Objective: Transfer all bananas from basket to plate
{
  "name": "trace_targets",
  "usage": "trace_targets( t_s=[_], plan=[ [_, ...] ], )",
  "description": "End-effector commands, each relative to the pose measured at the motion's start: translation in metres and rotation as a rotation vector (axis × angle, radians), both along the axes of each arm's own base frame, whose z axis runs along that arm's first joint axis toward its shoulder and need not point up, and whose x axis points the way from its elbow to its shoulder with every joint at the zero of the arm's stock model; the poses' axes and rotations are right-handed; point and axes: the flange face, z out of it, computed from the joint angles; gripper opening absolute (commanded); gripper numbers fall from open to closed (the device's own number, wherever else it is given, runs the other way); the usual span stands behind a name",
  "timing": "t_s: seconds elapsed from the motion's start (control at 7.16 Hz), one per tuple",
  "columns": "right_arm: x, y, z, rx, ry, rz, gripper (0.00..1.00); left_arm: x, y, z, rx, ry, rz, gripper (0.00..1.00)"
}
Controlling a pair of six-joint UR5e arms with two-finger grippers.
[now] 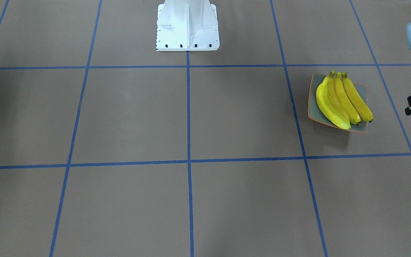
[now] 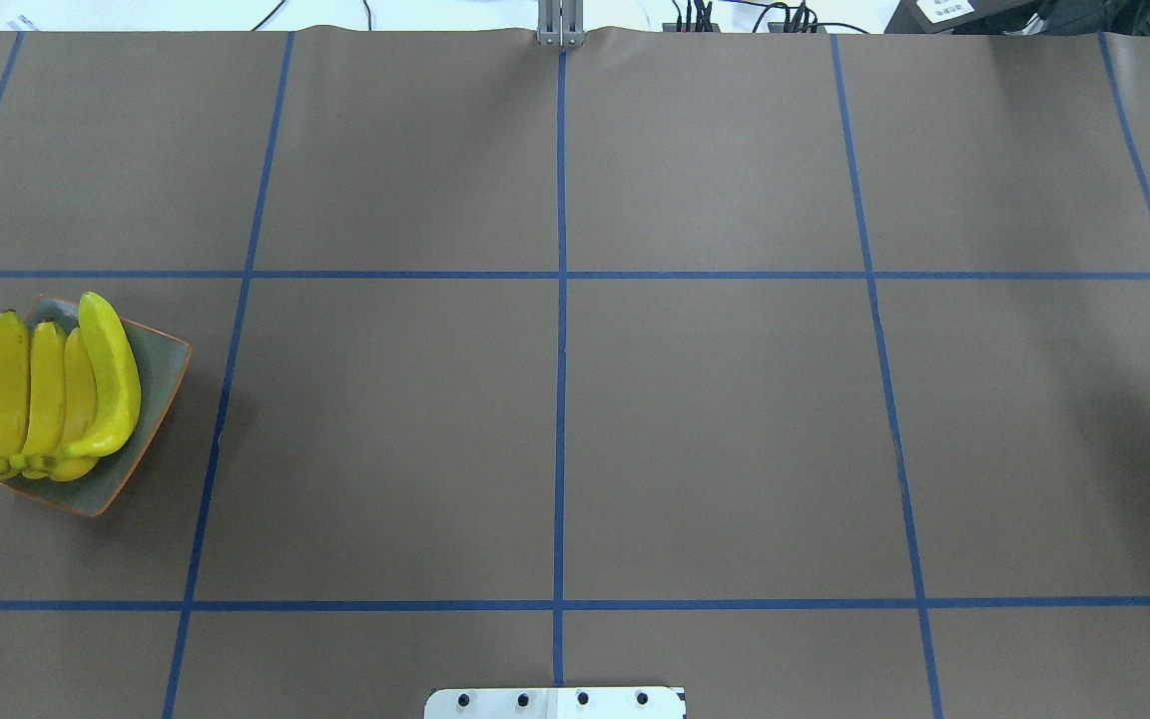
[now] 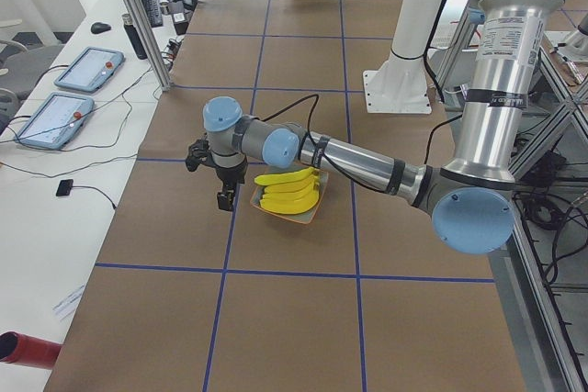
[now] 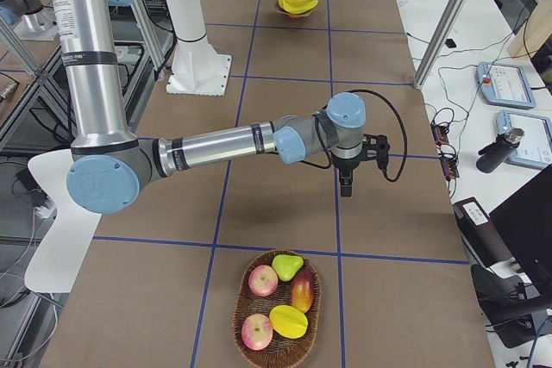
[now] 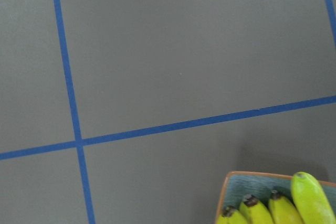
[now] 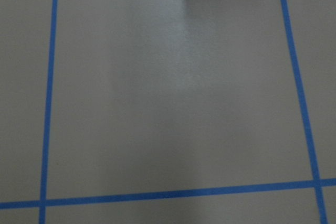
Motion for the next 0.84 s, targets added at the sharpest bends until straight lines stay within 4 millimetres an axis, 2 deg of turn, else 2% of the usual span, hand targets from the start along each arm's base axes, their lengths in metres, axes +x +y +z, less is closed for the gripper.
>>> trace_targets(
  t_s=[0.0, 0.14, 0.28, 0.7],
  plan=[
    [0.019, 0.025, 0.018, -0.021, -0.004, -0.032, 1.0, -0.026, -0.001, 0.011, -0.019, 0.012, -0.029, 0.99],
    [0.018, 0.03, 0.021, -0.022, -0.002, -0.036, 1.0, -0.032, 0.006, 0.011, -0.032, 0.083, -0.022, 0.99],
    [0.018, 0.032, 0.021, -0.022, 0.0, -0.037, 1.0, -0.034, 0.02, 0.023, -0.05, 0.091, -0.019, 0.99],
    [0.015, 0.032, 0.026, -0.035, 0.008, -0.033, 1.0, -0.03, 0.02, 0.039, -0.083, 0.077, -0.019, 1.0]
  ],
)
